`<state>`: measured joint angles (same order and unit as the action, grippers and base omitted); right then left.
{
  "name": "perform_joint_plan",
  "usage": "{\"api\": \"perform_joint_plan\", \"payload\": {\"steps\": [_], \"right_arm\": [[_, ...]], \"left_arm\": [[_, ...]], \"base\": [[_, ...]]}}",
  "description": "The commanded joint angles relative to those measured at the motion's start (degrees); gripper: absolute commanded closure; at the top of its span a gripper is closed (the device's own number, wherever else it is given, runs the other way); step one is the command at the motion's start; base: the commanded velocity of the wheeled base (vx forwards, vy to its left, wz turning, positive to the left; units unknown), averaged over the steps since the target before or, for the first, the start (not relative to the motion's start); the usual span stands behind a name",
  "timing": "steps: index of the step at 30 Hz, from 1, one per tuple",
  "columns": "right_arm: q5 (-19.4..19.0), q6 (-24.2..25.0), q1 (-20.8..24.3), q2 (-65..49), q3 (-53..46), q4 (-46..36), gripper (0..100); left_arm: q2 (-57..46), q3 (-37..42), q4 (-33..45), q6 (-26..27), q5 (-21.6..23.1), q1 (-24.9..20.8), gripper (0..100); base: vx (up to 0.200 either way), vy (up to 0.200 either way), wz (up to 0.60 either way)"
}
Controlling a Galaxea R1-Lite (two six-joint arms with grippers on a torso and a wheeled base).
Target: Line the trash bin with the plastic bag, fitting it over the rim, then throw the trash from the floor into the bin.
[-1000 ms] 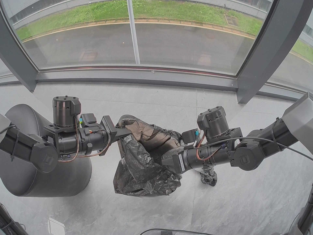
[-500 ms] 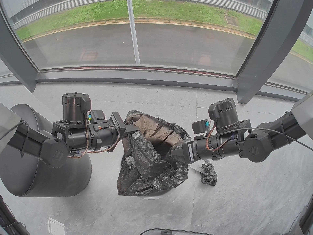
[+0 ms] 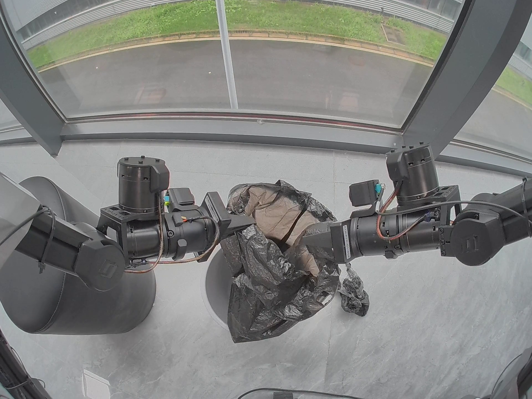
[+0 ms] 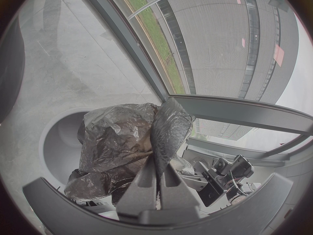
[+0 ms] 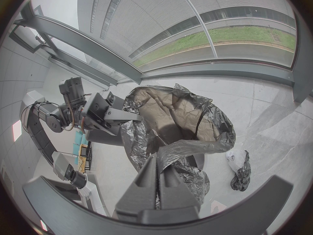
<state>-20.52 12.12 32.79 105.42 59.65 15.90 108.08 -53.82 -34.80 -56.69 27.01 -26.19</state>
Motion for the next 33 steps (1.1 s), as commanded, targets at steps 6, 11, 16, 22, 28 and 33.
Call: {"api": "perform_joint_plan", "payload": {"steps": [6,11,16,22,28,33], "right_arm": [[0.0,0.1,0.2,-2.5,0.5,0.5,100],[0.0,0.1,0.1,-2.2,0.4,0.6,100],[-0.1,0.3,0.1,-1.8,-0.1,0.7,100],[-0.3,0.2,0.0,-1.6,-0.1,0.8,100],[-0.1,0.2,0.1,-1.3,0.2,0.9,100],[0.0,0.1,0.3,-1.0,0.4,1.0,100]], "left_arm": [[0.1,-0.3,-0.1,0.1,0.1,0.3,100],[1.4,-2.7,0.0,0.1,0.1,0.3,100],[2.8,-6.5,0.2,0.2,0.1,0.3,100],[2.8,-8.3,0.4,0.6,0.1,0.3,100],[3.6,-8.2,0.4,2.5,0.1,1.7,100],[4.5,-8.1,0.2,2.5,0.1,2.5,100]], "base": [[0.0,0.0,0.0],[0.0,0.0,0.0],[0.0,0.0,0.0],[0.0,0.0,0.0],[0.0,0.0,0.0],[0.0,0.0,0.0]]}}
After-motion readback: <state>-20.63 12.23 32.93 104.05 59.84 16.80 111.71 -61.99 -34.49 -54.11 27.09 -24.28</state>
